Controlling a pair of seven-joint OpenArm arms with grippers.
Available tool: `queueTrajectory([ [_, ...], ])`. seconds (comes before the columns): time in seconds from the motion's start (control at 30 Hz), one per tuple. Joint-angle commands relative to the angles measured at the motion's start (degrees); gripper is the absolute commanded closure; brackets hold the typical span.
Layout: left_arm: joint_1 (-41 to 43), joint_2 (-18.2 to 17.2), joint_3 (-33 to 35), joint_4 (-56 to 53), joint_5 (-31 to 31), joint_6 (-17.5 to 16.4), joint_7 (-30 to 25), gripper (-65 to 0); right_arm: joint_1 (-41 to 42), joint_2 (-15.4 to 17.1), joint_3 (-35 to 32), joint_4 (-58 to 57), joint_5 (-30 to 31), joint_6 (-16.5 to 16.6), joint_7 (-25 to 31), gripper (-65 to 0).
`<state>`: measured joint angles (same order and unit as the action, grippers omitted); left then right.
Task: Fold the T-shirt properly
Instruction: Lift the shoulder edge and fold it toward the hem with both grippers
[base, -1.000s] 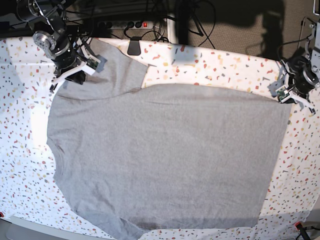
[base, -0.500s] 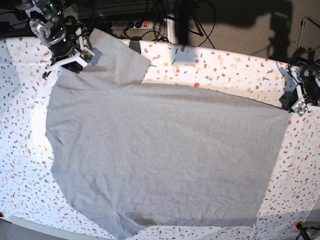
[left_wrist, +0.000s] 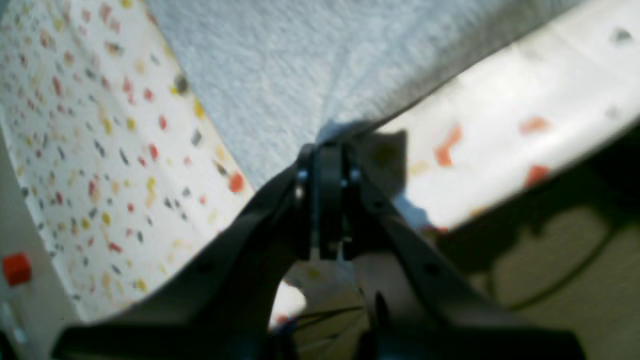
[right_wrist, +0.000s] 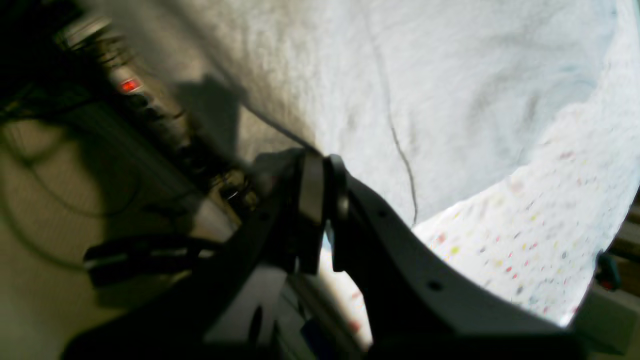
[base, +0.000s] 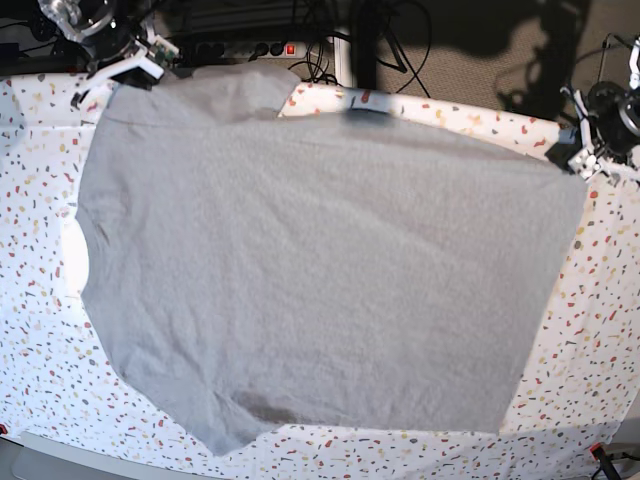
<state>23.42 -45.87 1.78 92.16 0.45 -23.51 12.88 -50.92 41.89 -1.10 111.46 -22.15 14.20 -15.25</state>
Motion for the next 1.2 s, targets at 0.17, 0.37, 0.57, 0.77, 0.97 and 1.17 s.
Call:
queueTrajectory([
  [0.17,6.6,-1.3,-0.7,4.2,1.3,3.9,-0.7,0.0,-6.5,0.8,0.5,1.3,0.1,-6.6,1.0,0.0],
  [0.37,11.2,-1.3,-2.1,9.2,8.6,12.9,-0.7,0.0,-8.2,0.8,0.5,2.2,-2.9,-10.8,1.3,0.0],
  [0.57,11.5,-1.3,-10.1,13.8,3.8,13.2,-2.7,0.0,-6.6,0.8,2.4,6.2,-1.6,-12.1,1.3,0.0],
  [0.77,10.8,-1.2,-12.6,12.8,2.9,9.1,-7.7,0.0,0.5,0.8,4.6,6.2,9.2,-9.3,1.3,0.0],
  [0.97,5.2,0.2,-12.6,7.5,0.5,6.4,-11.3,0.0,8.3,0.5,4.6,6.0,14.0,-6.5,1.2,0.0],
  [1.17,-1.7,2.6,-12.0,3.0,-1.0,0.0,-11.3,0.0,14.1,0.5,4.5,3.2,15.4,-5.9,1.6,0.0],
])
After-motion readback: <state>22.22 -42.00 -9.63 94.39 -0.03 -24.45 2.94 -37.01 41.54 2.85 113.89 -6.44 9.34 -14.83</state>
